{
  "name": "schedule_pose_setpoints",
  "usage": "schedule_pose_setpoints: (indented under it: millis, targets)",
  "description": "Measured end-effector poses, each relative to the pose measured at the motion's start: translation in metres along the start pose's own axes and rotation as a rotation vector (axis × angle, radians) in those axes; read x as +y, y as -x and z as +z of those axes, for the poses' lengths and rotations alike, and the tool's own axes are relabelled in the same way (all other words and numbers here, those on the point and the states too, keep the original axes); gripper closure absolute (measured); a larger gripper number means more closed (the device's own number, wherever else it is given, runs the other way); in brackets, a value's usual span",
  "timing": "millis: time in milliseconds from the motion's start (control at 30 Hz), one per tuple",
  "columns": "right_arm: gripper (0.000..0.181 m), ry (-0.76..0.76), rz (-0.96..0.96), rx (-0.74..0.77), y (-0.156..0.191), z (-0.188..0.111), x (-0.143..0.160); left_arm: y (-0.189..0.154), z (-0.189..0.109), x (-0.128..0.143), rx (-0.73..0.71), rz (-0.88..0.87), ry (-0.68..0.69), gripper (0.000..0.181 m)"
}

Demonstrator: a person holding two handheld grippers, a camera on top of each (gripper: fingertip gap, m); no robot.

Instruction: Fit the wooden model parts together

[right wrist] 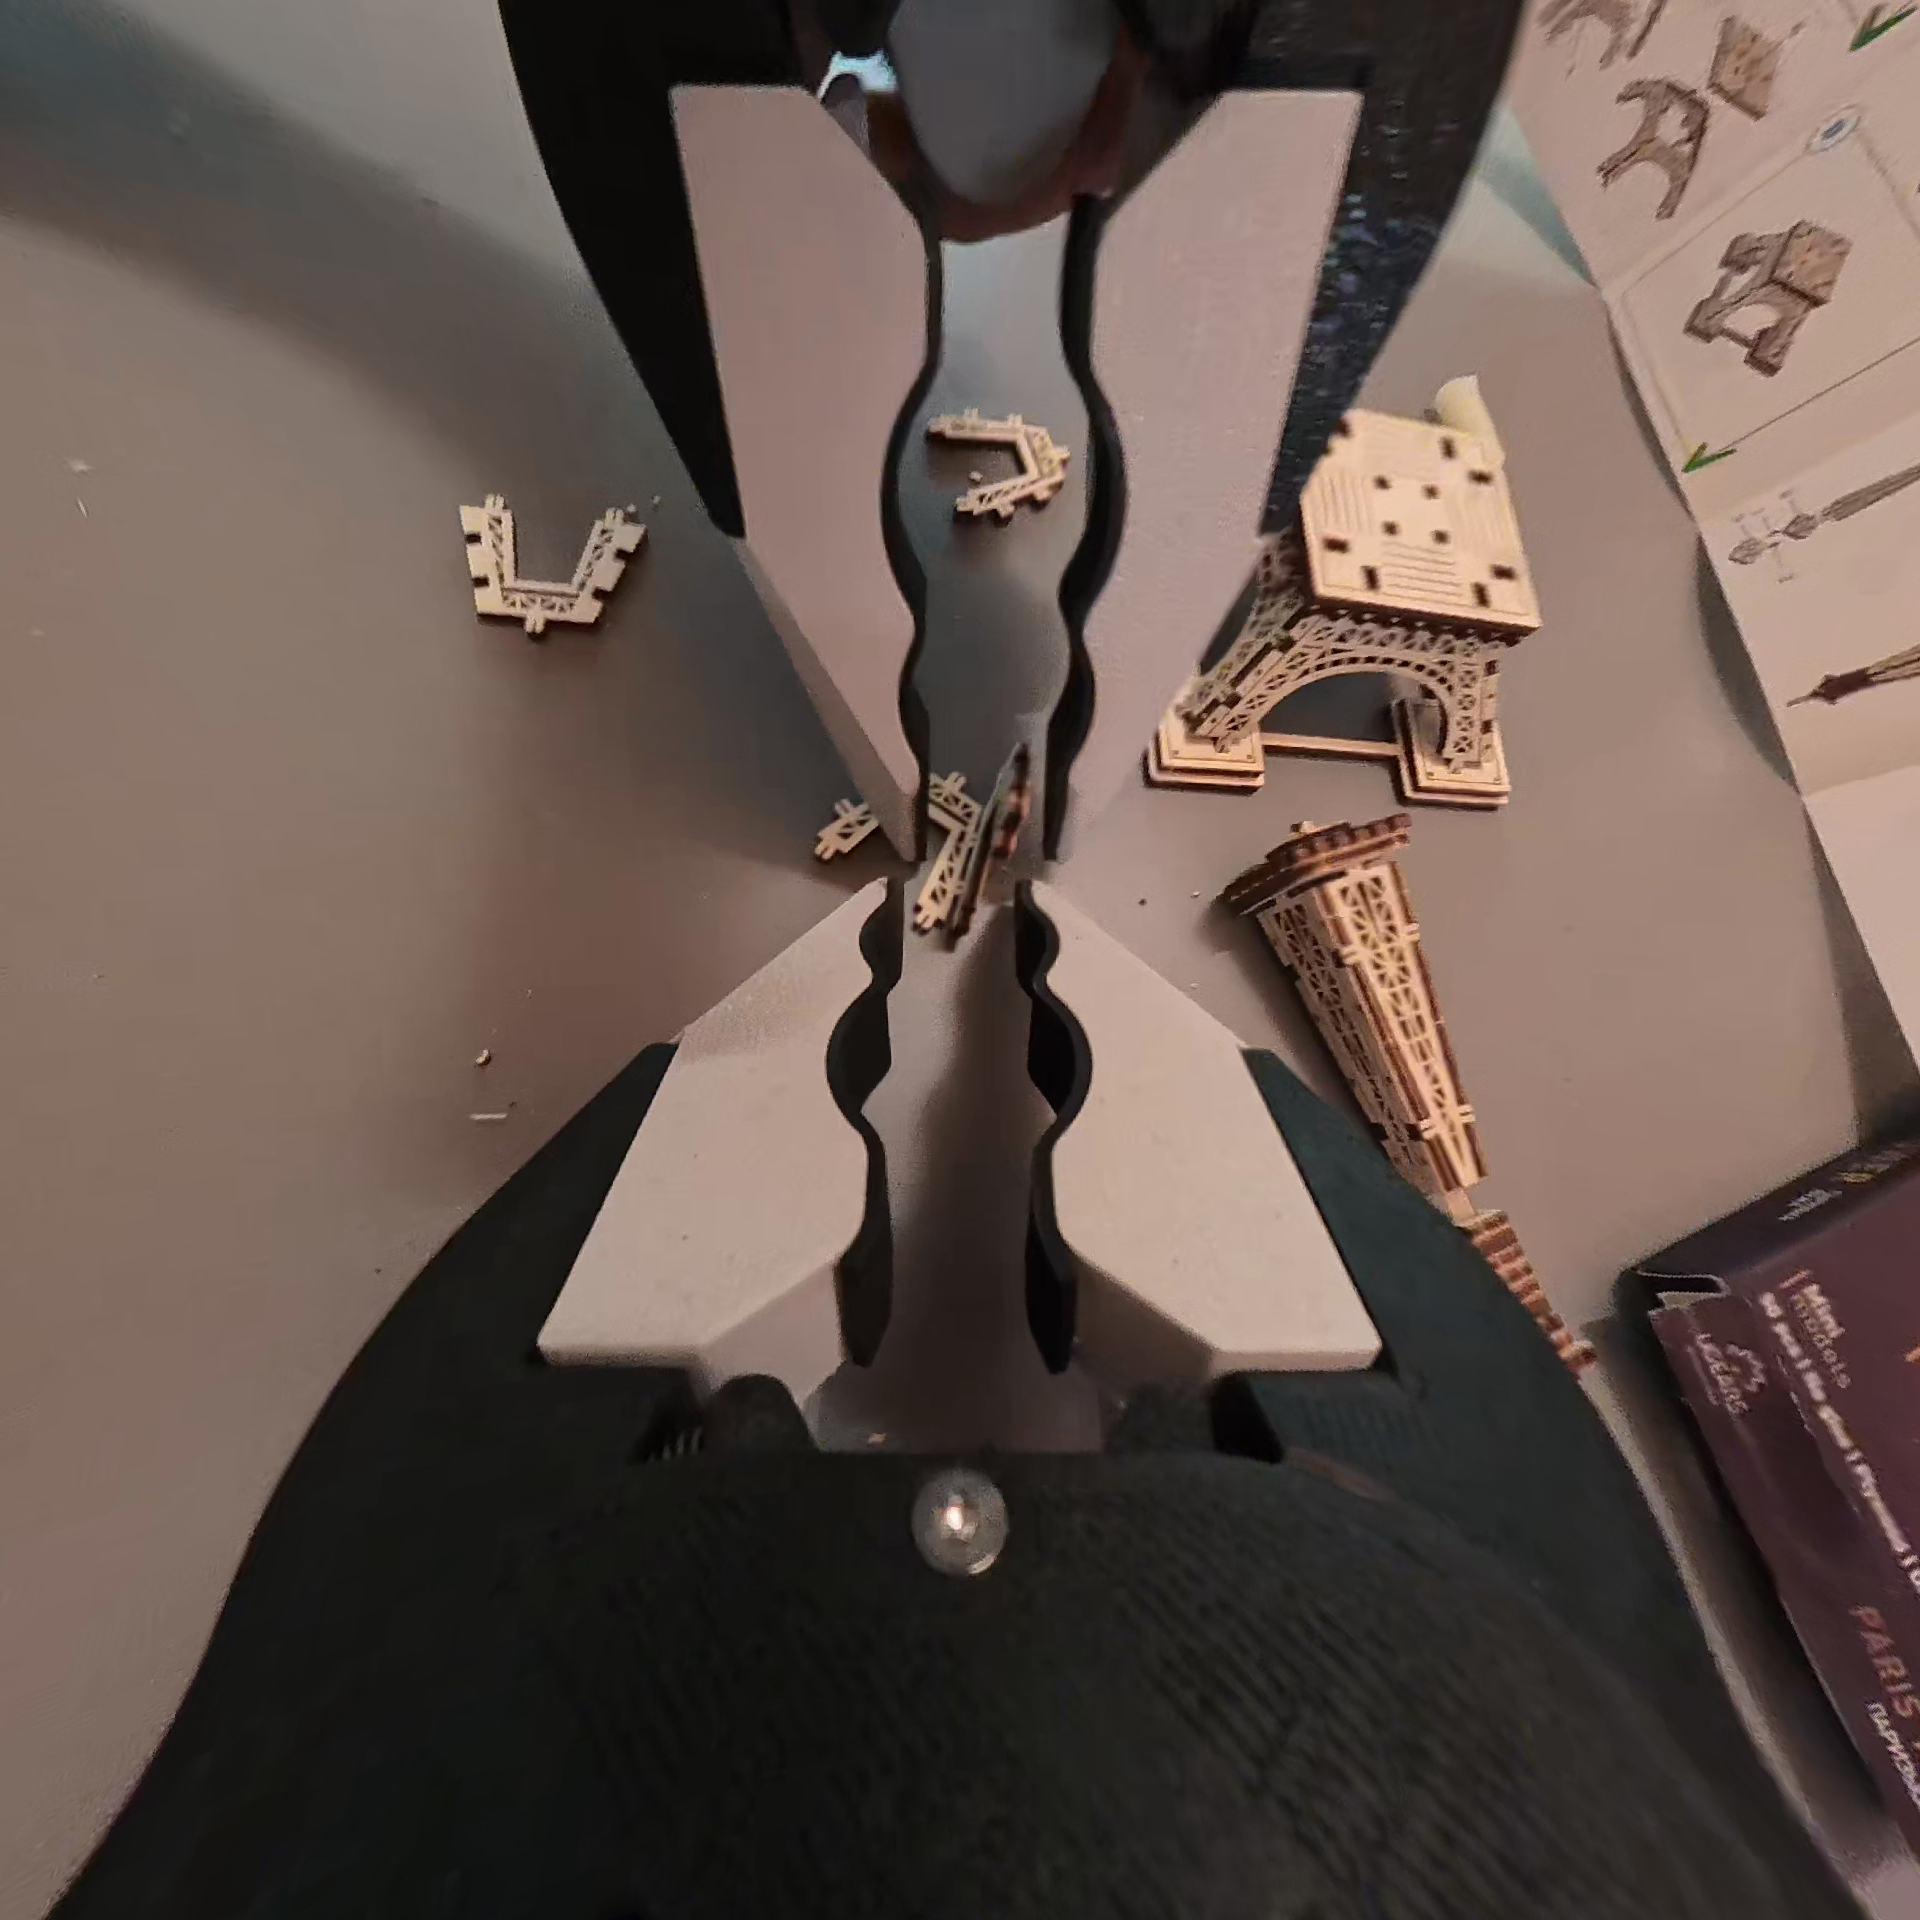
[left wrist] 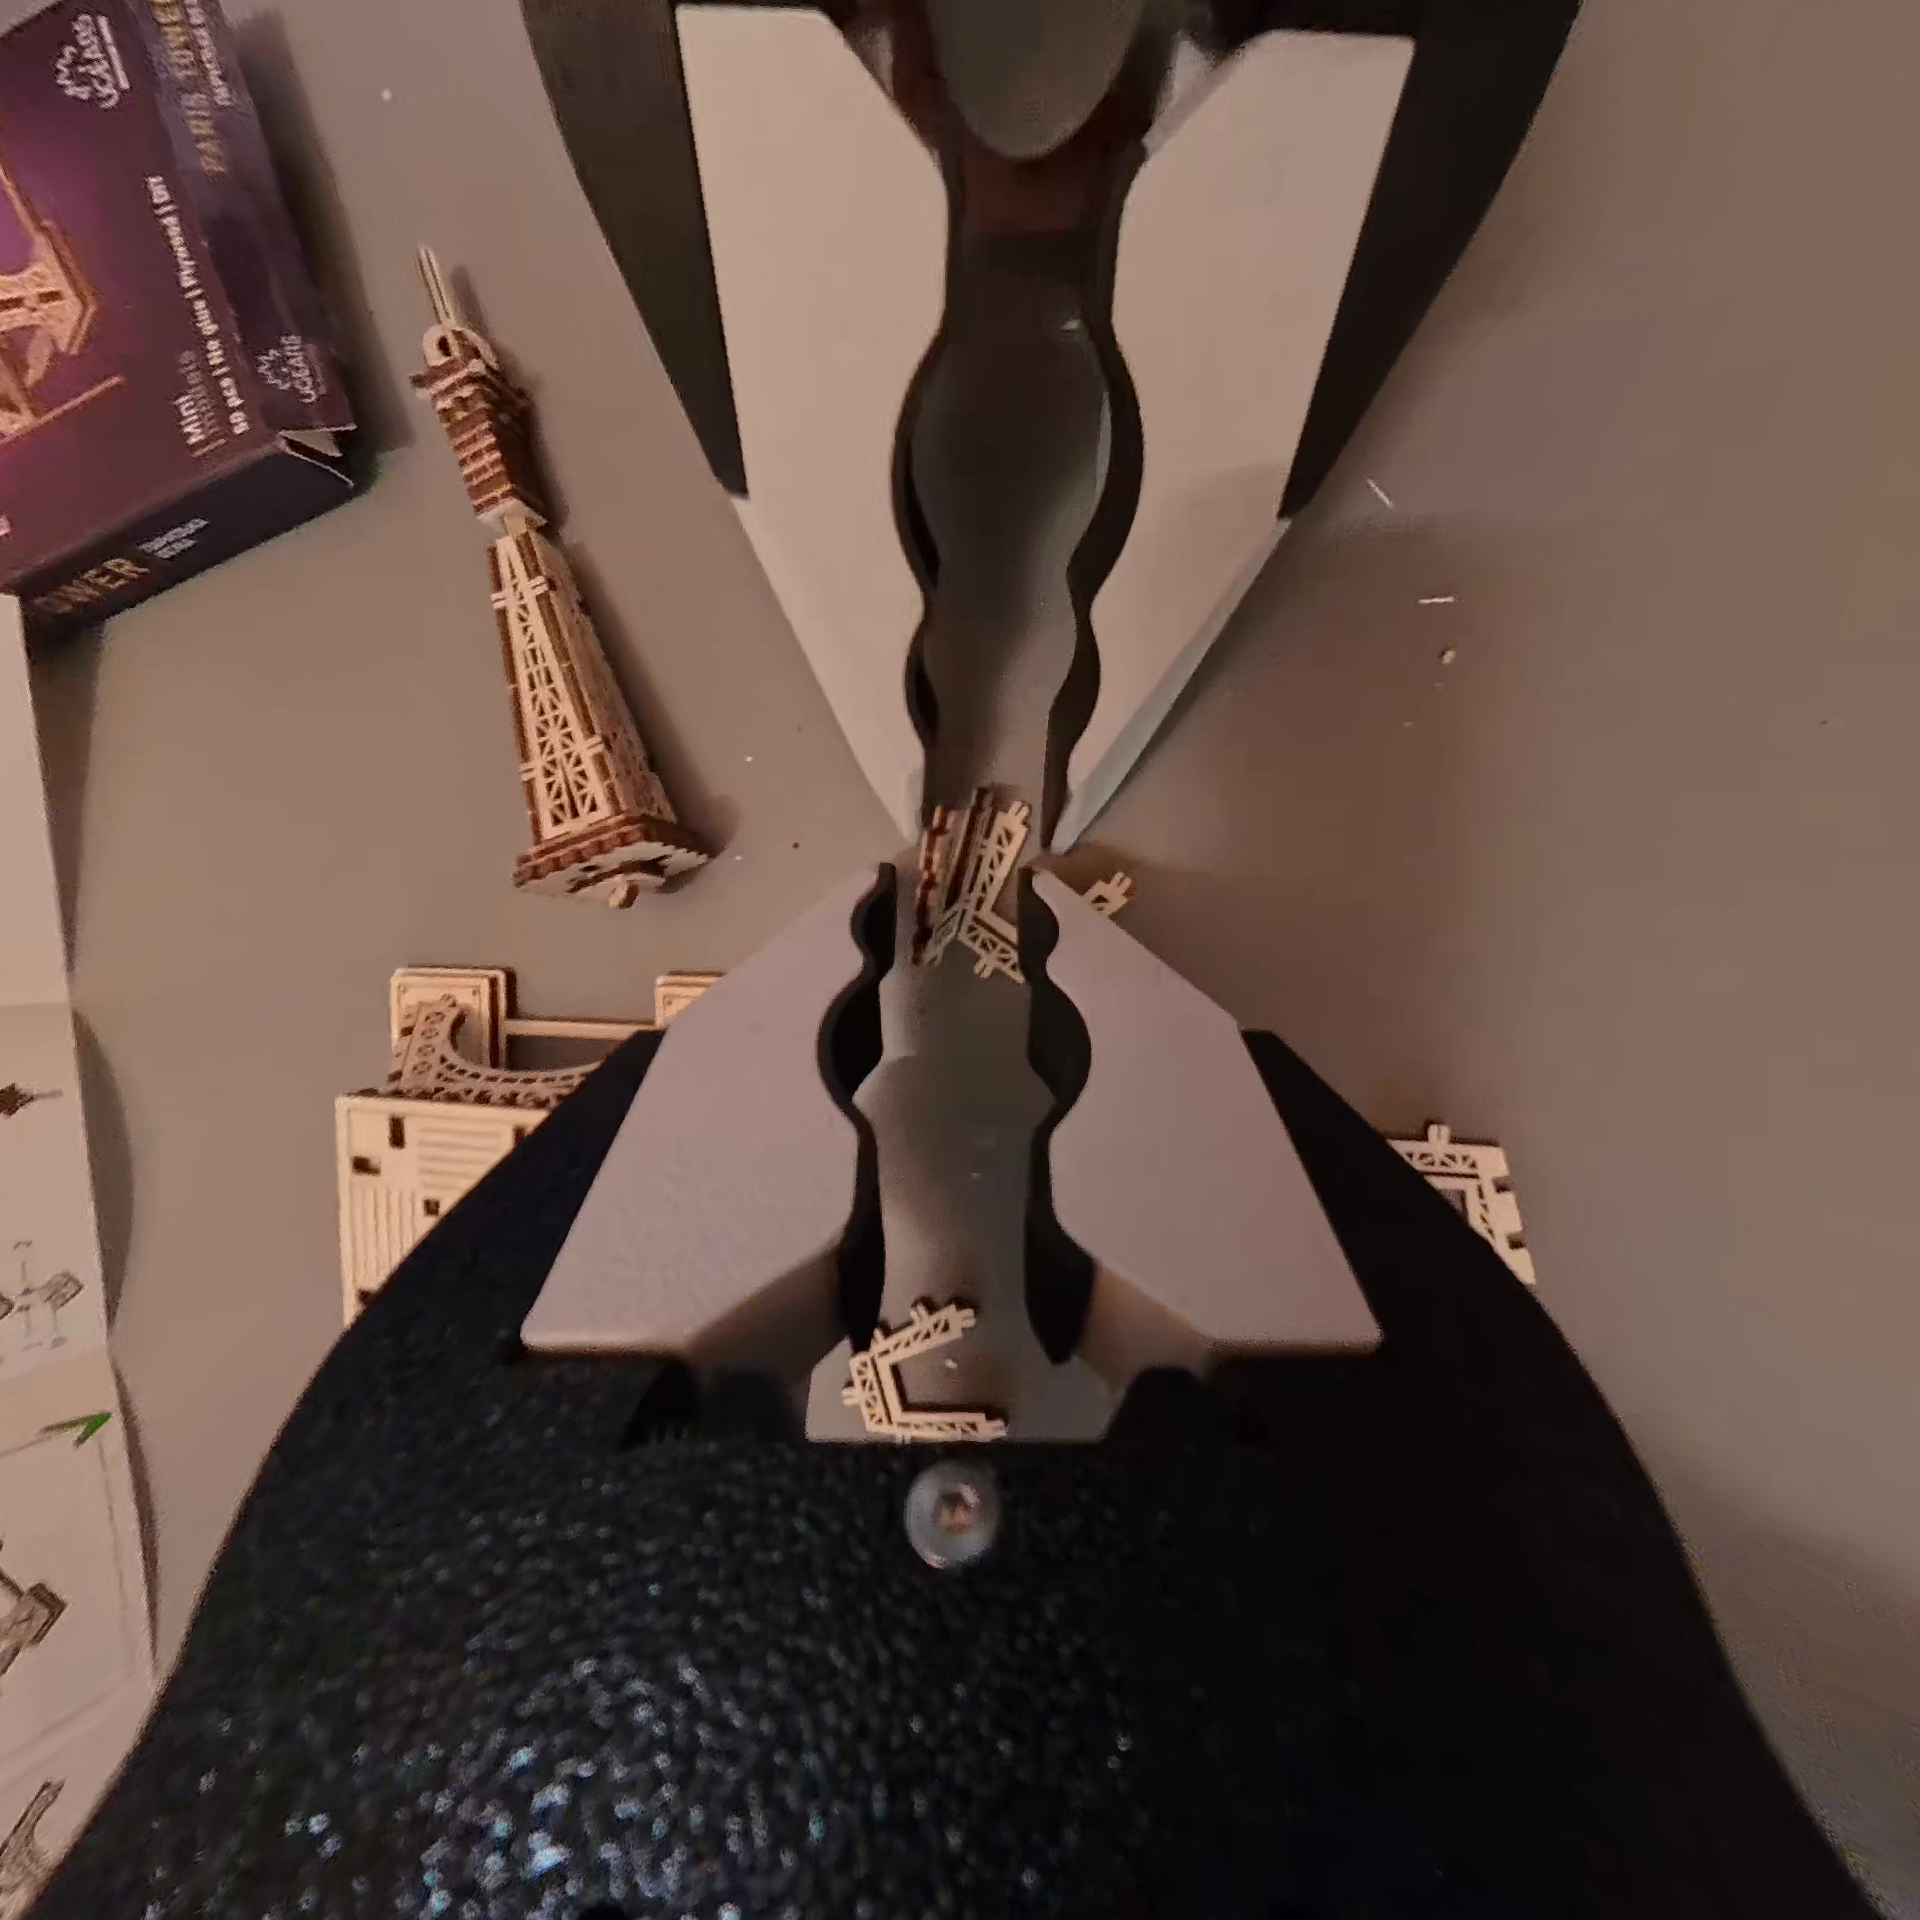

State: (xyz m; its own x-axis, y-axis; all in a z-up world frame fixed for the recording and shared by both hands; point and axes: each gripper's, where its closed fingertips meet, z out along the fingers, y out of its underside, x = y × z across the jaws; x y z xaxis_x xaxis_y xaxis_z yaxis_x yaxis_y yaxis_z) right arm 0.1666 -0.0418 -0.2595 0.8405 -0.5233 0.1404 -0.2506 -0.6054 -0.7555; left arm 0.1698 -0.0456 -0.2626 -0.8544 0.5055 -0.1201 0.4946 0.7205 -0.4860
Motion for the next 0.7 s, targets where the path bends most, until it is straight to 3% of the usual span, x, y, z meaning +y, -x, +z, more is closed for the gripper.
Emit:
schedule_pose_setpoints:
  millis: [233,467,700]
  targets:
    - [0.171,0.005,-0.005,-0.010,0.0023,0.0024,-0.0007,-0.0050,0.0027,-0.0001,0.050,0.000,0.002,0.175]
    - [0.173,0.008,-0.011,0.009,0.0005,0.0015,0.0006,-0.0057,0.0031,-0.0004,0.086,-0.048,-0.068,0.175]
    - [0.173,0.007,-0.008,-0.002,0.0006,0.0011,0.0010,-0.0056,0.0031,-0.0002,0.125,-0.043,-0.053,0.174]
